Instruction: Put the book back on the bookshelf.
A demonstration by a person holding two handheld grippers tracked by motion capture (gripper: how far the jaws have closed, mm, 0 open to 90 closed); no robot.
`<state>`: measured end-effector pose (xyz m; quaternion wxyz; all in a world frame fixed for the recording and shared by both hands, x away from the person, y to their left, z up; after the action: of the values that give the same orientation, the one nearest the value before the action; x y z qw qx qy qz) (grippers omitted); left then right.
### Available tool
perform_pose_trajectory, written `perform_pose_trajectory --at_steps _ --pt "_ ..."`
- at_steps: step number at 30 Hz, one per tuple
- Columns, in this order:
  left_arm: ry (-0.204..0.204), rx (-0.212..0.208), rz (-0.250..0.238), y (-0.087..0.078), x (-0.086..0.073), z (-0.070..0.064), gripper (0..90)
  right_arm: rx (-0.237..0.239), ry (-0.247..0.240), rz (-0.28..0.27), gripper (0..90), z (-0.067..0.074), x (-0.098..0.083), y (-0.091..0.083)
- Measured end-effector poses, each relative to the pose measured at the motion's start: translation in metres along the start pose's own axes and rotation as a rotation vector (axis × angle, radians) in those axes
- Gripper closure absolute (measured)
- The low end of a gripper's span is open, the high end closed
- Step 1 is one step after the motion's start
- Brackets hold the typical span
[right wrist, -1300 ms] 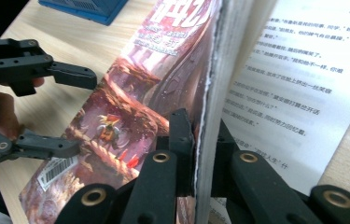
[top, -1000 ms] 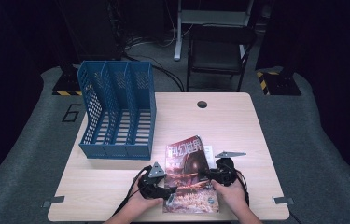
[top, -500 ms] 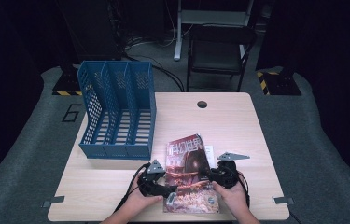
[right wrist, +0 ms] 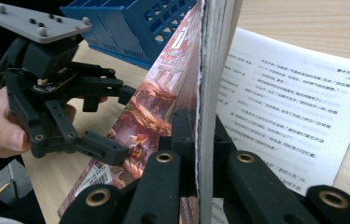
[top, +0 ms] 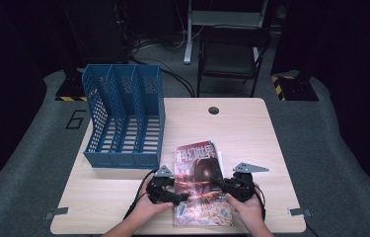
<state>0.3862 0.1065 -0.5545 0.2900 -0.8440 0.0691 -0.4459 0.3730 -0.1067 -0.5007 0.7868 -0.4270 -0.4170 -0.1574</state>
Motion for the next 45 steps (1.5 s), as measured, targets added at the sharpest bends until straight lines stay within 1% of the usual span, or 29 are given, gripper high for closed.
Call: perform_pose_trajectory --at_steps 2,3,5,7,9,11,12,13,15,16,17,18,19,20,23,25,27,28,30,31,33,35,36,37,39,40,41,43,45 --pt "-0.007 -0.013 -0.006 0.002 0.002 0.000 15.0 0.004 -0.006 -0.008 86.2 0.001 0.000 -0.001" --pt "-0.004 -0.021 -0.002 0.003 0.002 0.000 15.0 0.009 0.001 -0.006 86.2 0.002 0.000 -0.002" --pt "-0.003 -0.039 0.003 0.004 0.002 -0.002 15.0 0.013 -0.003 -0.015 86.2 0.003 0.001 -0.002" --pt "0.002 -0.045 0.001 0.004 0.003 -0.003 14.9 0.021 -0.009 -0.019 86.2 0.003 0.001 -0.003" --pt "0.015 -0.047 0.002 0.004 0.004 -0.003 15.0 0.030 -0.010 -0.024 86.2 0.004 0.001 -0.003" --pt "0.017 -0.056 0.004 0.004 0.005 -0.004 15.0 0.038 -0.004 -0.022 86.2 0.005 0.001 -0.004" --pt "0.023 -0.062 0.008 0.004 0.006 -0.004 15.0 0.043 -0.011 -0.031 86.2 0.004 0.002 -0.004" --pt "0.029 -0.057 0.009 0.004 0.006 -0.004 15.0 0.045 -0.012 -0.030 86.2 0.005 0.002 -0.004" --pt "0.027 -0.065 0.005 0.004 0.007 -0.004 15.2 0.054 -0.010 -0.033 86.2 0.006 0.003 -0.004" --pt "0.018 -0.065 -0.006 0.003 0.008 -0.004 15.3 0.058 -0.008 -0.035 86.2 0.006 0.003 -0.003" --pt "0.027 -0.070 -0.003 0.002 0.009 -0.003 15.5 0.064 -0.009 -0.031 86.2 0.007 0.003 -0.003" --pt "0.025 -0.066 -0.005 0.001 0.010 -0.003 16.0 0.067 -0.008 -0.033 86.2 0.007 0.004 -0.003" --pt "0.013 -0.066 -0.012 -0.001 0.010 -0.003 17.5 0.073 -0.008 -0.034 86.2 0.008 0.004 -0.002" --pt "0.010 -0.052 -0.017 -0.002 0.011 -0.003 18.9 0.079 -0.003 -0.034 86.2 0.009 0.004 -0.002" --pt "-0.014 -0.067 -0.034 -0.007 0.012 0.000 26.5 0.086 -0.002 -0.039 86.1 0.008 0.004 0.000" --pt "-0.024 -0.070 -0.038 -0.009 0.012 0.002 30.1 0.094 0.011 -0.035 86.1 0.007 0.004 0.001" --pt "-0.032 -0.064 -0.038 -0.008 0.012 0.003 31.5 0.089 0.015 -0.031 86.0 0.005 0.003 0.003" --pt "-0.043 -0.057 -0.041 -0.008 0.013 0.002 32.1 0.085 0.018 -0.025 86.0 0.004 0.002 0.004" --pt "-0.043 -0.053 -0.036 -0.009 0.014 0.002 33.4 0.073 0.022 -0.017 85.9 0.003 0.002 0.005" --pt "-0.058 -0.055 -0.035 -0.010 0.014 0.001 34.7 0.070 0.019 -0.020 85.9 0.003 0.002 0.005" --pt "-0.066 -0.038 -0.043 -0.010 0.017 0.002 37.9 0.062 0.020 -0.020 85.8 0.002 0.001 0.006" --pt "-0.073 -0.037 -0.036 -0.010 0.018 0.001 39.3 0.052 0.019 -0.018 85.6 0.001 0.001 0.006" --pt "-0.068 -0.032 -0.035 -0.011 0.019 0.001 40.5 0.050 0.020 -0.018 85.4 0.000 0.001 0.006" --pt "-0.081 -0.031 -0.044 -0.012 0.019 0.000 42.6 0.047 0.021 -0.016 85.1 0.000 0.001 0.007" --pt "-0.079 -0.028 -0.052 -0.015 0.021 0.000 48.1 0.041 0.025 -0.011 84.2 -0.001 0.000 0.007" --pt "-0.076 -0.036 -0.045 -0.016 0.021 -0.001 50.3 0.040 0.028 -0.006 83.8 -0.002 0.000 0.007" --pt "-0.067 -0.034 -0.042 -0.017 0.021 -0.001 52.2 0.039 0.029 -0.003 83.6 -0.003 0.000 0.008" --pt "-0.073 -0.037 -0.039 -0.019 0.022 -0.002 55.3 0.037 0.035 0.004 83.3 -0.003 0.000 0.009" --pt "-0.061 -0.040 -0.035 -0.020 0.023 -0.002 58.3 0.042 0.039 0.015 83.0 -0.004 -0.001 0.009"
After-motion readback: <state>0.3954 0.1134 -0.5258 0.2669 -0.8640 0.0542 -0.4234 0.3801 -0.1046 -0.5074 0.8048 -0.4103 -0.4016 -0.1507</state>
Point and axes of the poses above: each handheld gripper's, and its own axes: y roughly forward along the jaws, x roughly out of its top, z roughly to its left, the point moved 5 cm from there along y, roughly forward along the jaws, and after that the axes turned 11 degrees about -x, right-handed, at the moved point
